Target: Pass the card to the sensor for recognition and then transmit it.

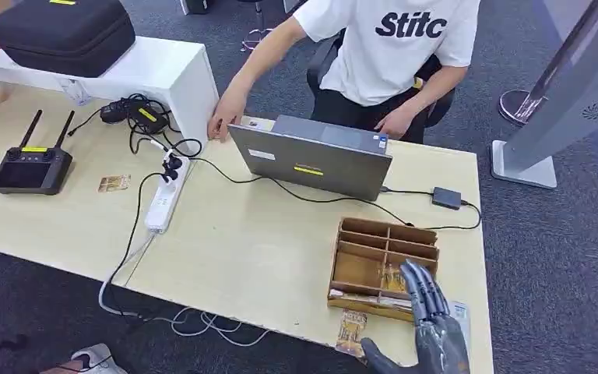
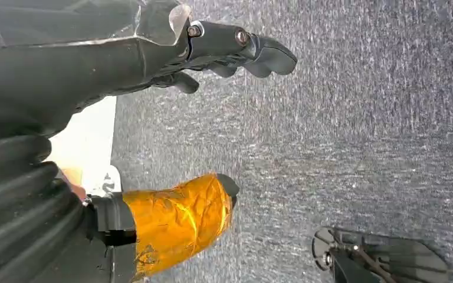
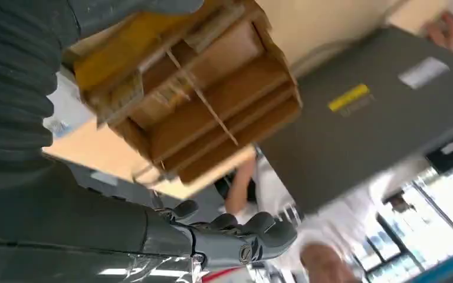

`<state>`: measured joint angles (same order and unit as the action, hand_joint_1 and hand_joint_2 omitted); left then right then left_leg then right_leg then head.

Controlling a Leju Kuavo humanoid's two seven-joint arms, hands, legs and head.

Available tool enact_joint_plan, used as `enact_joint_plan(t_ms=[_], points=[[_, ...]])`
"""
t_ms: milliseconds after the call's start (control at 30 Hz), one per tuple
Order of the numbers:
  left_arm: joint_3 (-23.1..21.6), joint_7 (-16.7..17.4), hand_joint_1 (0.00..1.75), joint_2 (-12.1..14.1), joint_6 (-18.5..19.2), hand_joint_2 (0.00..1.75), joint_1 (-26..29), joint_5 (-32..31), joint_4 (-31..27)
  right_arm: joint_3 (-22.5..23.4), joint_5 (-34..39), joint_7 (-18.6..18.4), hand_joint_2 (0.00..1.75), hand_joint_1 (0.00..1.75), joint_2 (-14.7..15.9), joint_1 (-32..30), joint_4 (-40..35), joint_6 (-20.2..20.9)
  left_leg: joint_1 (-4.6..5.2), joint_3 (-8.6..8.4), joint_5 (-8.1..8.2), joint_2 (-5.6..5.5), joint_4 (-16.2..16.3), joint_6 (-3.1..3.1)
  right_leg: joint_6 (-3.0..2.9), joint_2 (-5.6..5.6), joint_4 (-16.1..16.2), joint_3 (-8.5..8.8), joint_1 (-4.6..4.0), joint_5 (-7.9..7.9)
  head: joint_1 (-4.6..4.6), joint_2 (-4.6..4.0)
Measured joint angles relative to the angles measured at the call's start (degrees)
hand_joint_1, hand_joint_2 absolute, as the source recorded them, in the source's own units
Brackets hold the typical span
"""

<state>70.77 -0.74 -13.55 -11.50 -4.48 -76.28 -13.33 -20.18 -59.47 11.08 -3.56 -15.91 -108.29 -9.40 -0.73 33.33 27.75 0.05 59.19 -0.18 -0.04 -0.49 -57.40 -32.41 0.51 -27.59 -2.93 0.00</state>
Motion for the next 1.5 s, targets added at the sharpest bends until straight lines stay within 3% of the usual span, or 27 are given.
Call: enact_joint_plan(t_ms=[233, 300, 367, 433, 500, 533, 600, 667, 1033, 1500], points=[[-0.8, 0.6, 0.0, 1.0, 0.1, 1.75, 0.0, -1.5, 0.0, -1.4, -1.7, -5.7, 1.75, 0.0, 2.3, 4.5, 11.8, 0.6, 0.0, -0.02, -0.04, -0.01, 0.0, 0.0, -0.01, -0.01, 0.0, 0.03, 0.0, 0.02, -0.02, 0.0], [-0.5, 0.1, 0.0, 1.2, -2.5, 1.75, -0.2, 2.1, 0.0, -1.4, -2.6, -7.3, 1.75, 0.0, 2.6, 5.0, 13.4, 0.3, 0.01, -0.05, -0.04, -0.01, 0.0, 0.0, -0.01, -0.01, 0.0, 0.02, 0.0, 0.02, -0.02, 0.0], [3.6, -1.7, 0.0, 0.5, -8.2, 1.75, -0.8, 15.1, 0.0, -1.4, -3.1, -8.7, 1.75, 0.0, 3.2, 4.7, 13.7, -0.7, 0.01, -0.03, -0.03, -0.02, 0.0, 0.0, 0.0, -0.04, 0.0, 0.04, 0.01, 0.0, 0.0, 0.0], [8.7, -3.1, 0.0, -0.1, -10.2, 1.75, -1.8, 35.6, 0.0, -1.3, -3.7, -9.2, 1.75, 0.0, 4.0, 4.2, 13.8, -1.0, 0.03, -0.06, 0.01, 0.02, 0.0, 0.01, 0.0, 0.02, 0.0, 0.06, 0.02, 0.0, 0.0, 0.0], [11.3, -3.9, 0.0, -0.2, -7.2, 1.75, -1.9, 48.3, -0.4, -1.3, -7.3, -9.9, 1.75, 0.0, 4.1, 4.9, 15.5, 0.5, 0.02, -0.06, 0.01, 0.19, 0.0, 0.01, 0.0, 0.18, 0.0, 0.02, 0.02, 0.01, -0.02, 0.0], [12.0, -2.2, 0.0, -0.8, -4.8, 1.75, -2.1, 49.9, -1.8, -1.2, -10.3, -9.9, 1.75, 0.0, 3.7, 6.3, 17.6, 0.9, 0.01, -0.06, 0.0, 0.19, 0.0, 0.01, 0.0, 0.18, 0.0, 0.01, 0.0, 0.02, -0.02, 0.0], [12.2, 2.5, 0.0, -2.8, -1.8, 1.75, -3.1, 48.0, -7.3, -0.7, -14.7, -10.3, 1.75, 0.0, 2.0, 10.0, 22.6, 0.5, 0.0, -0.1, -0.02, 0.19, 0.0, 0.02, 0.03, 0.15, 0.0, 0.04, 0.0, 0.04, 0.0, 0.0], [12.1, 4.7, 0.0, -3.9, -1.6, 1.75, -3.9, 49.3, -10.3, 0.6, -17.7, -10.5, 1.75, 0.0, 0.3, 12.2, 25.6, -0.3, 0.0, -0.18, -0.04, 0.17, 0.0, 0.01, 0.0, 0.16, 0.0, 0.17, 0.01, 0.09, 0.0, 0.0], [8.7, 4.8, 0.0, -6.1, -2.4, 1.75, -2.7, 55.5, -16.6, 5.7, -22.2, -6.2, 1.75, 0.0, -4.3, 14.5, 28.2, -2.3, -0.05, -0.25, -0.15, 0.16, 0.0, -0.11, -0.08, 0.15, 0.0, 0.18, -0.04, 0.15, 0.0, 0.0], [4.2, 4.7, 0.0, -6.6, -3.7, 1.75, -1.4, 59.8, -17.1, 6.4, -21.2, -2.4, 1.75, 0.0, -5.6, 14.4, 26.7, -4.9, -0.04, -0.19, -0.15, 0.15, 0.0, -0.1, -0.07, 0.15, 0.0, 0.13, -0.03, 0.14, 0.0, 0.0]])
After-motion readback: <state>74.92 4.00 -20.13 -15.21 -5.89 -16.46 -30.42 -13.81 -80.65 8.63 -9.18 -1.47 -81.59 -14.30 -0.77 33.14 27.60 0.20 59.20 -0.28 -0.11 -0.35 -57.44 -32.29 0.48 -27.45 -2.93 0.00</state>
